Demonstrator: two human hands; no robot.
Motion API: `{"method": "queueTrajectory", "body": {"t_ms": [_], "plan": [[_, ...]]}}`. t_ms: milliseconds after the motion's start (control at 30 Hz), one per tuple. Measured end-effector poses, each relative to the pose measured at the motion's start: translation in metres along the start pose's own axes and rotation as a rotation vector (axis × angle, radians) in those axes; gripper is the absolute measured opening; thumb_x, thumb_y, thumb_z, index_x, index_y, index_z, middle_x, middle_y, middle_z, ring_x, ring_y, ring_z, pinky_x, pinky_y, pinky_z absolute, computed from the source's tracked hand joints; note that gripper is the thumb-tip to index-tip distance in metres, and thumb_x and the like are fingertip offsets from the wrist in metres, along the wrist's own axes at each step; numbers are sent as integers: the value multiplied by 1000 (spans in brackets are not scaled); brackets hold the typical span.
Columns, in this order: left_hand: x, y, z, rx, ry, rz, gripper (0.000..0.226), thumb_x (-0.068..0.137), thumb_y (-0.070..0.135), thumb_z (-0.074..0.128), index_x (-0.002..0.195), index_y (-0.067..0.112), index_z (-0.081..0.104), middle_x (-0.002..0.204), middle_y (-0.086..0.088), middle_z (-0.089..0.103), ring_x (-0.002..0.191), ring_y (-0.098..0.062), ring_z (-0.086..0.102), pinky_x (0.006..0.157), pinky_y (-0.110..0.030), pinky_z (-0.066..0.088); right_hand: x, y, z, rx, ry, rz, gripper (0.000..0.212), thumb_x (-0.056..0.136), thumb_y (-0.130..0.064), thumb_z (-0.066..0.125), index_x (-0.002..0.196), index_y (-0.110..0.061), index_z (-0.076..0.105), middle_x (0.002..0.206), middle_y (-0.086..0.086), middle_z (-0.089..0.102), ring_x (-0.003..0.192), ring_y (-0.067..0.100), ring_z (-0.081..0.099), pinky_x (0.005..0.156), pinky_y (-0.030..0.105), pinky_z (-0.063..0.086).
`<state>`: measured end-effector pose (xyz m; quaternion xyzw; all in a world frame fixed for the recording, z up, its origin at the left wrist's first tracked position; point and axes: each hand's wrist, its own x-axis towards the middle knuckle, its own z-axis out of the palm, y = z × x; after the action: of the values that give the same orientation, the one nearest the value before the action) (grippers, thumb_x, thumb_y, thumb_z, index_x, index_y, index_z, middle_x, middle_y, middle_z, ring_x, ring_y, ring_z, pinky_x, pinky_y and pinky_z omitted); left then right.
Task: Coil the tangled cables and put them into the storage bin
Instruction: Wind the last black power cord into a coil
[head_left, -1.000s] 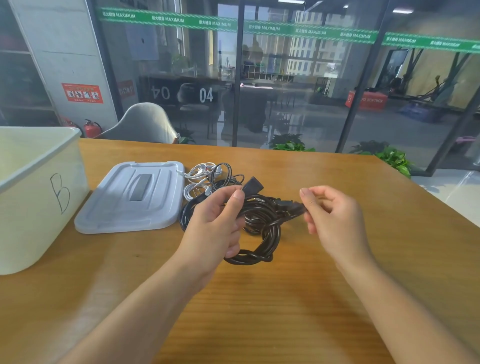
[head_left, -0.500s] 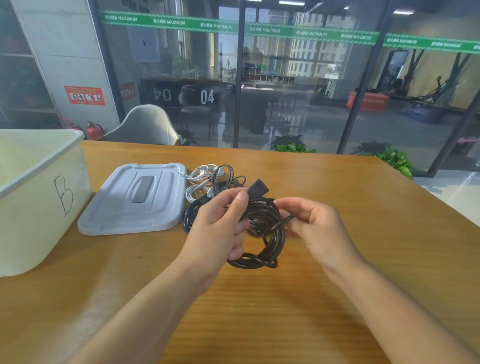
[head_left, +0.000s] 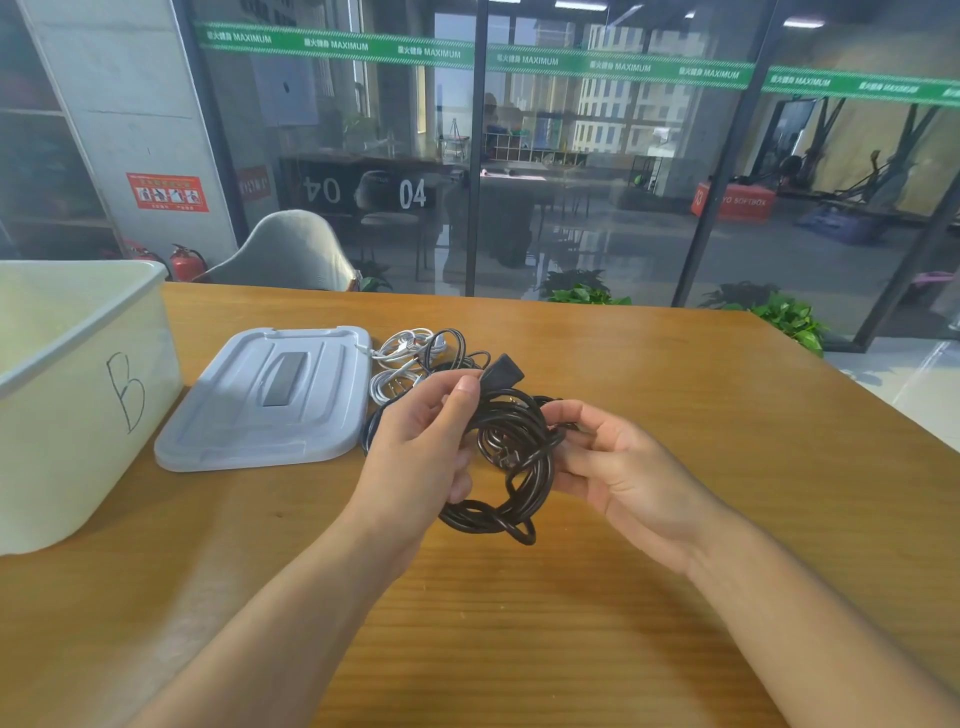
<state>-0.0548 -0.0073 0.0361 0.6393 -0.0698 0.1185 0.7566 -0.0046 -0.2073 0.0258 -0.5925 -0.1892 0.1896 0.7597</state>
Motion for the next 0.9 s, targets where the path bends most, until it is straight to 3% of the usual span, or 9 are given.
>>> {"method": "queueTrajectory", "body": {"t_ms": [100,267,400,500,667,900], "plan": [[0,-1,-1,31,3,5,25,109,36,52,108,32,76,79,1,55,58,-11,33,42,-24,28,-1,1,1,62,-78,52,32,100,0,58,131,0,59,112,17,73,96,23,72,82,32,60],[-2,-4,5,55,5,14,25,108,37,51,105,32,76,78,-7,45,63,-23,25,49,-38,18,-2,-3,1,174,-146,89,42,91,6,52,132,1,59,111,21,67,87,24,69,76,32,59],[0,-5,6,65,60,32,25,108,38,51,103,32,75,70,-2,43,59,-19,28,46,-30,21,-5,-11,0,277,-286,128,81,65,1,54,146,1,45,128,30,62,105,33,68,89,40,58],[0,-5,6,85,89,54,26,109,40,51,104,30,74,67,0,45,56,-18,28,43,-25,23,-8,-15,4,247,-335,111,82,71,2,58,152,2,39,130,28,61,108,30,68,92,38,57],[0,-5,5,147,104,102,26,109,42,49,105,31,72,68,1,47,56,-18,33,43,-25,28,-9,-15,19,208,-180,86,56,93,-11,64,147,-2,50,126,21,67,101,24,71,85,32,60],[2,-12,2,205,132,129,20,104,47,53,106,37,70,63,17,49,56,-10,42,50,-26,32,-2,-6,26,243,102,151,46,93,-14,64,136,1,58,111,15,72,85,23,72,76,35,61]]}}
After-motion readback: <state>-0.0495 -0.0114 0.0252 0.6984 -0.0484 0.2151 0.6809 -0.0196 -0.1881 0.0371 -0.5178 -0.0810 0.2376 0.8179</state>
